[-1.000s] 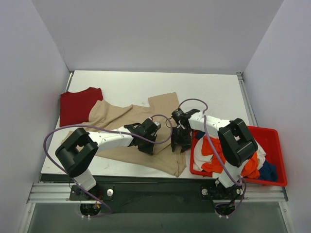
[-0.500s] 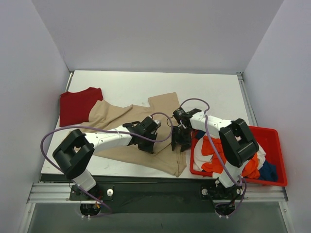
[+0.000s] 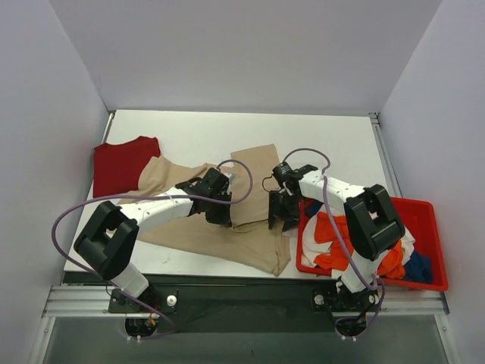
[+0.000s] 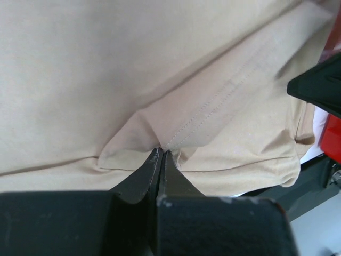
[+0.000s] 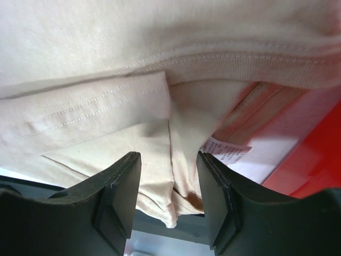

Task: Fold and stack the t-shirts
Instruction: Fold the flattened tshirt in 1/3 of the way

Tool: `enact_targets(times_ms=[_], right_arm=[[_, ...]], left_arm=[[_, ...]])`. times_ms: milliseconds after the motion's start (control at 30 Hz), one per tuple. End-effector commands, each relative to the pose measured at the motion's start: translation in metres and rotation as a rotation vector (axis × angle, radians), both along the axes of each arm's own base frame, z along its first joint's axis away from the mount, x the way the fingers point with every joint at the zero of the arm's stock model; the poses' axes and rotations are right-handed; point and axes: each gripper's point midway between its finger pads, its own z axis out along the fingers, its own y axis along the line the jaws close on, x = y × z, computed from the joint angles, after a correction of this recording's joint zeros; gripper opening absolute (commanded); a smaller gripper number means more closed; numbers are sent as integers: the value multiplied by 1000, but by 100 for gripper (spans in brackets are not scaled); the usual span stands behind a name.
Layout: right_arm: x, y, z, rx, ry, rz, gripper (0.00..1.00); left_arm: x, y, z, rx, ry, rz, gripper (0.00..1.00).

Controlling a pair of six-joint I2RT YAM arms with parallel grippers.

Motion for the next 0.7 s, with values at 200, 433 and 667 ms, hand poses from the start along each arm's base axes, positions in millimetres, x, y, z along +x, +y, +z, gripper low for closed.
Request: enact_targets(times_ms=[200, 433, 667], right_arm=[[16, 0, 15, -4, -12, 8, 47], [29, 4, 16, 2, -17, 13, 47], [41, 10, 17, 12, -17, 21, 47]], left_arm=[[22, -8, 10, -110, 11, 17, 0], [36, 0, 7, -117, 24, 52, 0], [52, 4, 8, -152, 29, 82, 0]])
